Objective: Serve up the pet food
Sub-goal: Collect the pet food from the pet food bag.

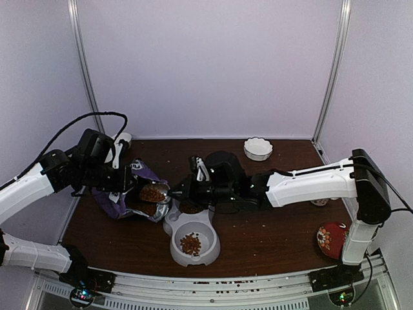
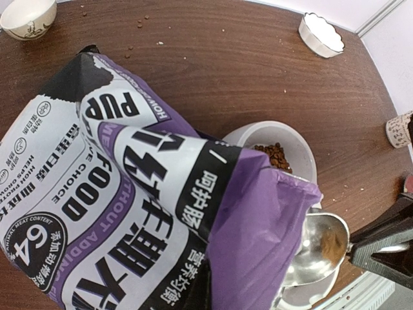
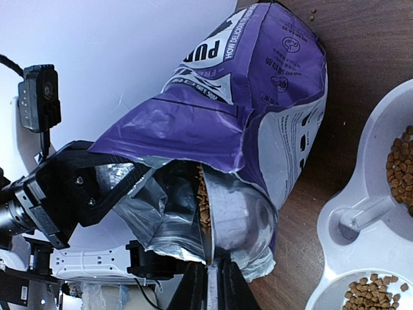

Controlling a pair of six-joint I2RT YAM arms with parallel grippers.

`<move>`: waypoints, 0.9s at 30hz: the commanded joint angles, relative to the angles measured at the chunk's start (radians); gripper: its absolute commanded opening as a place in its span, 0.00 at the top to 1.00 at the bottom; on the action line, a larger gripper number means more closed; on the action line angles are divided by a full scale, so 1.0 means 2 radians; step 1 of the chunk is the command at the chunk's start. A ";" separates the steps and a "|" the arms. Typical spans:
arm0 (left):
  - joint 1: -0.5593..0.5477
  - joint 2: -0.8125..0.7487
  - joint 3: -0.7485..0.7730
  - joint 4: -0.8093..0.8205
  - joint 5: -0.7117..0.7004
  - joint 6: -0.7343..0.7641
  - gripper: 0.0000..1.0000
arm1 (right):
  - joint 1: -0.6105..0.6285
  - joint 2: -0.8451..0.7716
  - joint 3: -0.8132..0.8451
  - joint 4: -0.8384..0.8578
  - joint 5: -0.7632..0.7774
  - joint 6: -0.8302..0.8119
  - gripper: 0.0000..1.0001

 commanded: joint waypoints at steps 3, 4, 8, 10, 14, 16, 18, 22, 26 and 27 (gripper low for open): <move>0.003 -0.006 0.000 0.013 -0.030 0.006 1.00 | 0.003 -0.024 0.019 -0.070 0.049 -0.034 1.00; 0.003 -0.006 0.001 0.013 -0.031 0.006 1.00 | 0.004 -0.025 0.020 -0.076 0.052 -0.035 1.00; 0.003 -0.005 0.002 0.014 -0.033 0.008 1.00 | 0.007 -0.030 0.022 -0.097 0.061 -0.043 1.00; 0.003 -0.004 0.002 0.014 -0.033 0.008 1.00 | 0.009 -0.030 0.027 -0.114 0.070 -0.050 1.00; 0.003 -0.004 0.003 0.013 -0.034 0.009 1.00 | 0.015 -0.030 0.038 -0.141 0.076 -0.064 1.00; 0.003 -0.004 0.004 0.013 -0.034 0.010 1.00 | 0.017 -0.030 0.033 -0.137 0.073 -0.064 1.00; 0.003 -0.004 0.004 0.013 -0.035 0.010 1.00 | 0.017 -0.032 0.027 -0.128 0.067 -0.062 1.00; 0.003 -0.004 0.005 0.012 -0.036 0.011 1.00 | 0.016 -0.033 0.010 -0.087 0.048 -0.050 1.00; 0.003 -0.004 0.010 0.005 -0.041 0.012 1.00 | 0.017 -0.034 0.011 -0.093 0.051 -0.048 1.00; 0.003 -0.005 0.009 0.003 -0.042 0.012 1.00 | 0.017 -0.036 0.010 -0.094 0.053 -0.049 1.00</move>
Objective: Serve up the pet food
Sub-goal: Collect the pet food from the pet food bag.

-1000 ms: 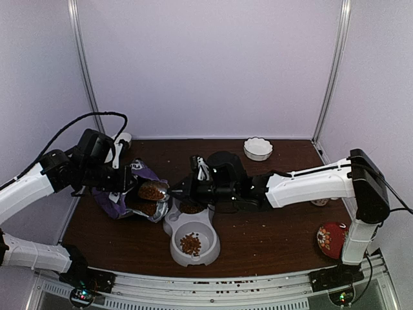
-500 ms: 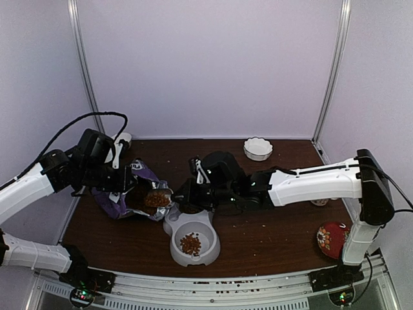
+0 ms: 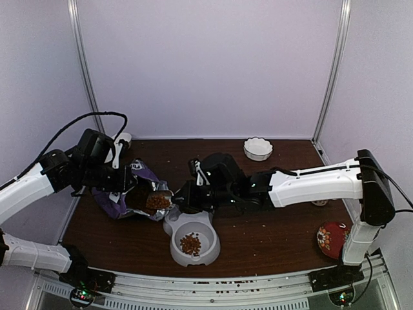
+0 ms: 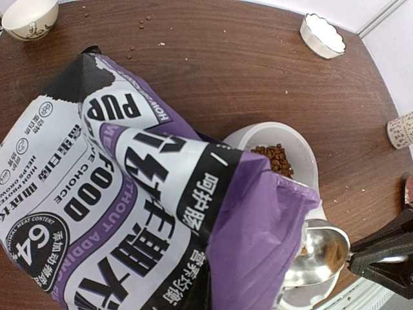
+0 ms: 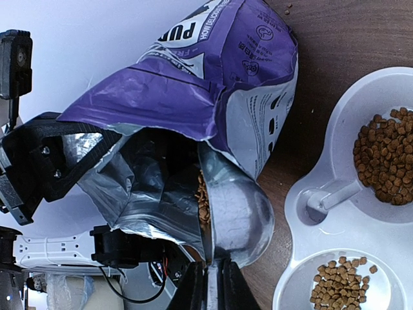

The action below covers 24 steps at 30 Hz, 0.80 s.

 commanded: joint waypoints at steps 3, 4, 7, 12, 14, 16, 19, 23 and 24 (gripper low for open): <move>0.003 -0.010 0.005 0.003 -0.040 0.007 1.00 | 0.000 -0.024 -0.002 -0.024 0.039 -0.004 1.00; 0.003 -0.011 0.003 0.003 -0.041 0.006 1.00 | 0.000 -0.024 0.001 -0.034 0.044 -0.007 1.00; 0.003 -0.012 -0.001 0.004 -0.042 0.004 1.00 | 0.001 -0.020 0.006 -0.041 0.045 -0.010 1.00; 0.003 -0.011 -0.001 0.004 -0.046 0.008 1.00 | 0.002 -0.015 0.005 -0.026 0.031 -0.008 1.00; 0.003 -0.011 -0.001 0.004 -0.050 0.011 1.00 | 0.002 -0.020 -0.009 0.004 0.016 -0.001 1.00; 0.003 -0.011 -0.003 0.004 -0.051 0.013 1.00 | 0.000 -0.022 -0.022 0.033 0.001 0.010 1.00; 0.003 -0.012 -0.003 0.004 -0.054 0.017 1.00 | -0.002 -0.026 -0.044 0.084 -0.020 0.027 1.00; 0.003 -0.014 -0.002 0.006 -0.054 0.019 1.00 | -0.008 -0.030 -0.073 0.152 -0.041 0.059 1.00; 0.003 -0.014 -0.003 0.006 -0.054 0.019 1.00 | -0.009 -0.030 -0.079 0.165 -0.044 0.065 1.00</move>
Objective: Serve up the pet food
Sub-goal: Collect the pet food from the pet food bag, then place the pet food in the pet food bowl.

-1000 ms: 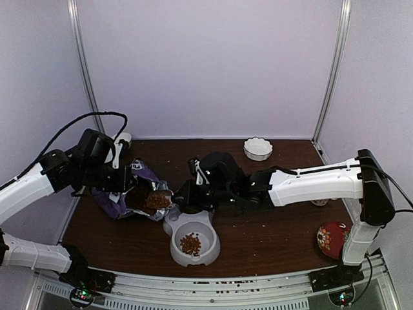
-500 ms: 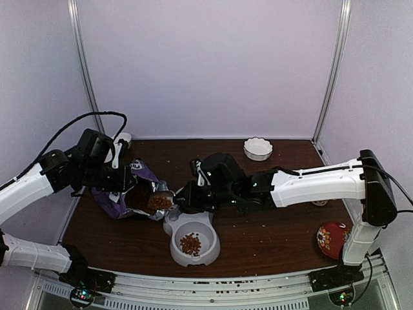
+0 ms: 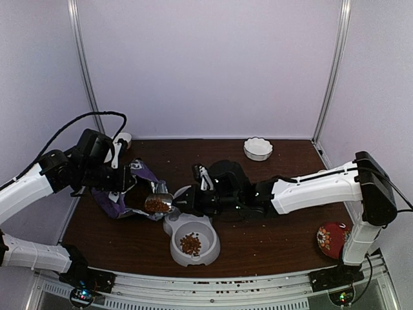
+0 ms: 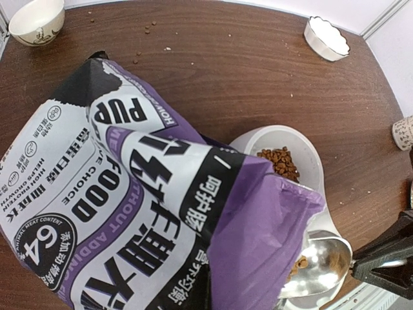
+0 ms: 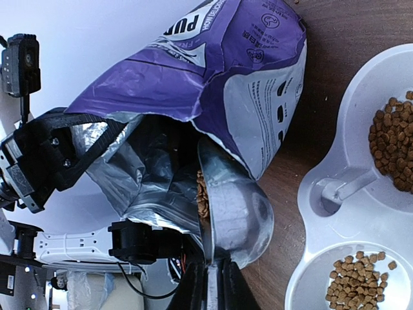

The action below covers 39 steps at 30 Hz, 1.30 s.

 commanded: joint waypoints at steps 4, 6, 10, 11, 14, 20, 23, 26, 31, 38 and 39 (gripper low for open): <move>0.004 -0.012 -0.002 0.008 -0.041 0.014 1.00 | -0.012 -0.020 -0.040 0.129 -0.033 0.054 1.00; 0.005 -0.013 -0.003 0.007 -0.042 0.016 1.00 | -0.013 -0.022 -0.044 0.139 -0.035 0.058 1.00; 0.005 -0.012 -0.001 0.006 -0.046 0.020 1.00 | -0.015 -0.028 -0.057 0.163 -0.045 0.071 1.00; 0.005 -0.012 0.000 0.006 -0.048 0.021 1.00 | -0.015 -0.029 -0.059 0.168 -0.047 0.073 1.00; 0.005 -0.011 0.003 0.004 -0.053 0.025 1.00 | -0.016 -0.032 -0.065 0.181 -0.055 0.079 1.00; 0.006 -0.007 0.008 0.003 -0.060 0.037 1.00 | -0.017 -0.036 -0.090 0.230 -0.067 0.101 1.00; 0.007 -0.003 0.013 -0.001 -0.065 0.046 1.00 | -0.017 -0.038 -0.099 0.249 -0.072 0.111 1.00; 0.008 0.000 0.018 -0.006 -0.067 0.056 1.00 | -0.017 -0.043 -0.108 0.261 -0.074 0.117 1.00; 0.011 -0.001 0.021 -0.007 -0.074 0.071 1.00 | -0.017 -0.048 -0.118 0.279 -0.078 0.126 1.00; 0.025 -0.002 0.033 -0.017 -0.086 0.095 1.00 | -0.017 -0.054 -0.127 0.293 -0.085 0.133 1.00; 0.028 -0.004 0.034 -0.019 -0.086 0.099 1.00 | -0.017 -0.056 -0.129 0.292 -0.085 0.133 1.00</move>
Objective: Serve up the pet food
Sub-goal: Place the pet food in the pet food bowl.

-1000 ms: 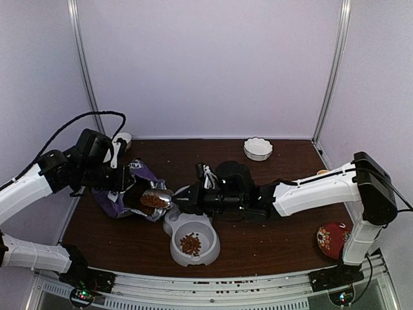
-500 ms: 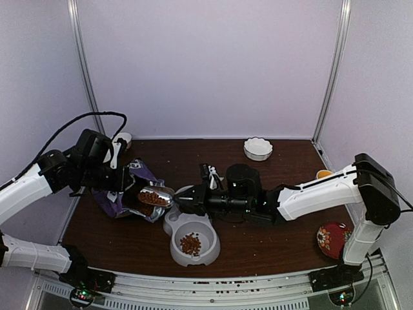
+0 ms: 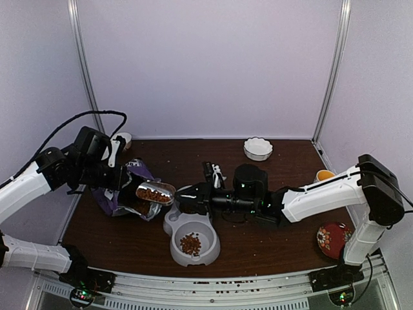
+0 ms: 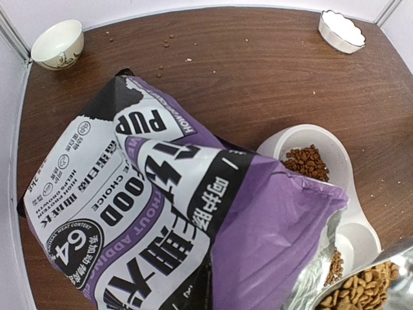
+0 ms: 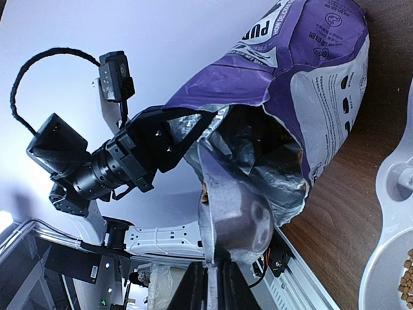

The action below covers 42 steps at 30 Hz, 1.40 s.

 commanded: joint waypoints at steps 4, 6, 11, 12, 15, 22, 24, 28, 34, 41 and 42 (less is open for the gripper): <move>0.033 -0.006 0.025 0.002 -0.047 0.039 1.00 | -0.001 -0.031 -0.015 0.033 -0.012 0.004 1.00; 0.036 -0.007 0.028 0.001 -0.047 0.044 1.00 | -0.002 -0.036 -0.018 0.031 -0.013 0.004 1.00; 0.044 -0.012 0.033 -0.004 -0.058 0.058 1.00 | -0.002 -0.050 -0.028 0.025 -0.012 0.003 1.00; 0.045 -0.014 0.032 -0.004 -0.060 0.059 1.00 | -0.002 -0.052 -0.030 0.023 -0.012 0.002 1.00; 0.047 -0.019 0.027 0.001 -0.059 0.061 1.00 | -0.002 -0.060 -0.033 0.017 -0.012 0.001 1.00; 0.052 -0.023 0.011 0.009 -0.051 0.057 1.00 | -0.002 -0.079 -0.046 0.008 -0.012 0.000 1.00; 0.053 -0.025 0.010 0.009 -0.052 0.058 1.00 | -0.002 -0.085 -0.051 0.004 -0.012 0.001 1.00; 0.058 -0.027 0.008 0.010 -0.050 0.059 1.00 | -0.002 -0.098 -0.065 -0.004 -0.012 -0.001 1.00; 0.064 -0.031 0.006 0.010 -0.046 0.059 1.00 | -0.001 -0.121 -0.083 -0.018 -0.012 -0.007 1.00; 0.067 -0.031 0.004 0.011 -0.043 0.059 1.00 | -0.001 -0.145 -0.098 -0.034 -0.013 -0.014 1.00; 0.066 -0.031 0.004 0.011 -0.043 0.059 1.00 | -0.002 -0.147 -0.100 -0.035 -0.014 -0.014 1.00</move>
